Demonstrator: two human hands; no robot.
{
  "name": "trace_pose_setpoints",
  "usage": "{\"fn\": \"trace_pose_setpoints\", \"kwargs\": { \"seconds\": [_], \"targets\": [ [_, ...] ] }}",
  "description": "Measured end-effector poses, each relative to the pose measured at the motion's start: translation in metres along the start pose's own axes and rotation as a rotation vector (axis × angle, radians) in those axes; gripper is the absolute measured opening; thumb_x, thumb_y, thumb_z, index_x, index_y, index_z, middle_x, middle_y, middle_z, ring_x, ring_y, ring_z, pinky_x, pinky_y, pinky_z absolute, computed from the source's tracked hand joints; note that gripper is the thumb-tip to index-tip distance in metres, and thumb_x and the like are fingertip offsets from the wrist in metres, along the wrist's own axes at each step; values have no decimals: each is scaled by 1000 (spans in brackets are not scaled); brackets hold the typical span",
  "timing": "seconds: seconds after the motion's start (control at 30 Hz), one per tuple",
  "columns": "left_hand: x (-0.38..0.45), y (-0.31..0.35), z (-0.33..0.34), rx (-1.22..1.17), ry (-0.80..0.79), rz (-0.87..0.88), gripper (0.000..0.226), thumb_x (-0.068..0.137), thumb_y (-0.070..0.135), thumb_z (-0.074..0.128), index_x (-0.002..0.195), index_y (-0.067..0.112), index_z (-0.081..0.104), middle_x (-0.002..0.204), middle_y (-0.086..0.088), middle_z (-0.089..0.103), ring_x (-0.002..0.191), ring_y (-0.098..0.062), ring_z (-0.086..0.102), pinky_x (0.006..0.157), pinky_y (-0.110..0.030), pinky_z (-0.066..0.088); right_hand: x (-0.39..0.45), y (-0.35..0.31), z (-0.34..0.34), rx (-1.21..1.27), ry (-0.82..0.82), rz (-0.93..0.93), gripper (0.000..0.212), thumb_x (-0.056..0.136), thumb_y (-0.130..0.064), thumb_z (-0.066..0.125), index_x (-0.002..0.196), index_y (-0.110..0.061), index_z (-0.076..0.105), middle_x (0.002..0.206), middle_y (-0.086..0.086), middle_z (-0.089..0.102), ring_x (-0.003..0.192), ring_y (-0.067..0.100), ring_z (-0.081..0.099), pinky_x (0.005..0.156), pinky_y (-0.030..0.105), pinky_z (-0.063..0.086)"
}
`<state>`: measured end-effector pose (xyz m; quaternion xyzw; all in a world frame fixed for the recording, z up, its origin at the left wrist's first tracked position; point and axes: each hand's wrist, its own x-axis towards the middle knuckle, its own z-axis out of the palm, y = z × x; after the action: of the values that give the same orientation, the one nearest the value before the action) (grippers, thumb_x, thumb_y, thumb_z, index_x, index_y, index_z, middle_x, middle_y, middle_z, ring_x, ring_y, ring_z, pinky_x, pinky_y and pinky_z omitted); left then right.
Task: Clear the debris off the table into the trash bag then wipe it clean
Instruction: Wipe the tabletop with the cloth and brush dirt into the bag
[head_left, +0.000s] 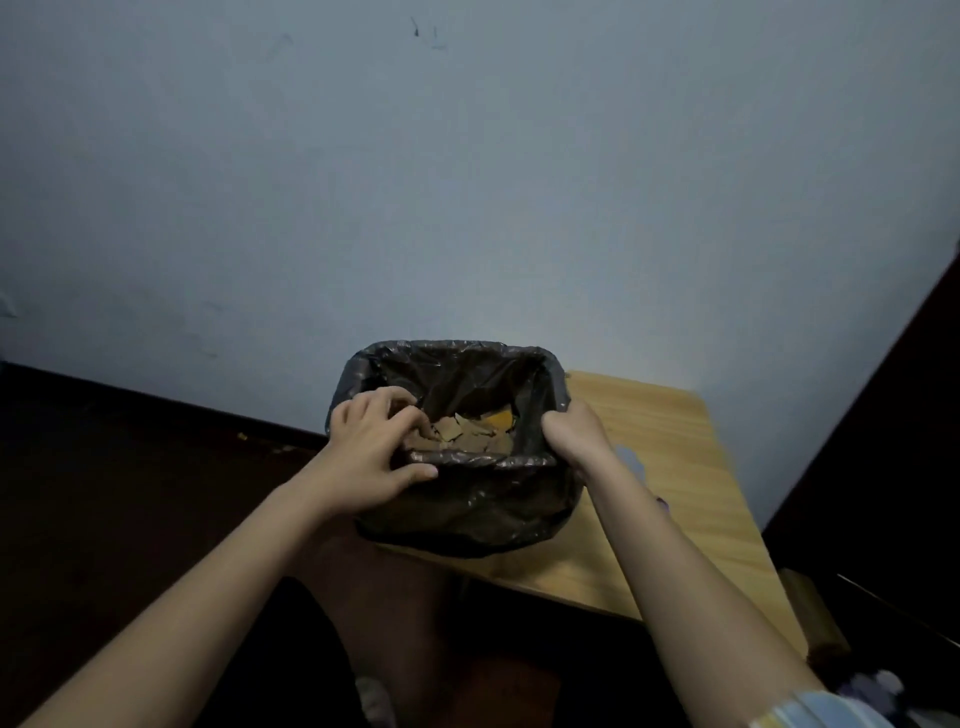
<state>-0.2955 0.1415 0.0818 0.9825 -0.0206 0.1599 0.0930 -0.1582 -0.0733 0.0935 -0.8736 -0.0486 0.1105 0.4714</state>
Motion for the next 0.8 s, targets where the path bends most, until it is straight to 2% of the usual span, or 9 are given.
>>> {"fn": "trace_pose_setpoints", "kwargs": {
  "seconds": [0.07,0.17,0.27,0.37,0.43,0.47,0.6,0.7,0.8],
  "targets": [
    [-12,-2,-1,-211,70,-100,58,73,74,46,117,37,53,138,9,29,132,-13,19,107,-34,12,0,9,5,-47,-2,-28,32,86,-10,44,118,-7,48,91,5,52,68,15,48,47,26,32],
    [-20,-15,2,-291,256,-433,65,82,66,49,134,28,46,145,-2,27,136,-21,19,109,-40,17,-5,22,12,-42,1,-53,16,87,-10,46,103,-12,46,84,3,49,68,17,47,49,28,34],
    [-28,-34,9,-371,139,-769,69,91,50,53,143,9,33,147,-18,32,136,-34,27,108,-46,27,-15,29,17,2,-9,-103,20,86,-10,47,106,-13,48,86,4,54,72,18,52,51,29,35],
    [-35,-40,17,-598,151,-792,42,93,40,55,120,6,53,119,-13,59,113,-30,54,85,-34,43,-24,34,21,10,-42,-122,24,86,-11,47,110,-11,48,90,6,54,78,23,54,55,31,38],
    [-39,-38,21,-580,152,-786,20,93,32,57,99,13,55,96,-3,61,103,-27,59,76,-31,41,-32,35,25,-18,-54,-127,24,85,-11,47,109,-10,47,93,8,55,82,26,55,60,33,41],
    [-40,-37,24,-558,143,-794,17,92,30,59,96,14,53,93,-2,59,102,-27,58,76,-31,41,-35,35,26,-37,-58,-132,23,85,-11,46,108,-10,47,93,9,55,82,27,55,61,34,42],
    [-47,-37,29,-394,88,-864,29,91,27,56,111,8,48,112,-13,59,106,-34,56,77,-35,41,-47,37,29,-93,-121,-113,19,85,-15,46,104,-10,43,84,5,50,71,21,50,53,31,33],
    [-51,-37,27,-245,16,-847,28,91,25,51,114,9,49,118,-16,57,110,-39,54,79,-36,38,-53,40,27,-189,-163,-74,28,89,-27,47,109,-9,42,87,5,52,74,20,51,53,31,33],
    [-56,-33,26,-126,-36,-812,27,91,23,48,112,6,46,118,-19,55,108,-42,53,79,-39,39,-61,43,31,-251,-195,-58,28,92,-31,48,105,-10,36,77,4,51,63,17,51,50,29,33]
  ]
}}
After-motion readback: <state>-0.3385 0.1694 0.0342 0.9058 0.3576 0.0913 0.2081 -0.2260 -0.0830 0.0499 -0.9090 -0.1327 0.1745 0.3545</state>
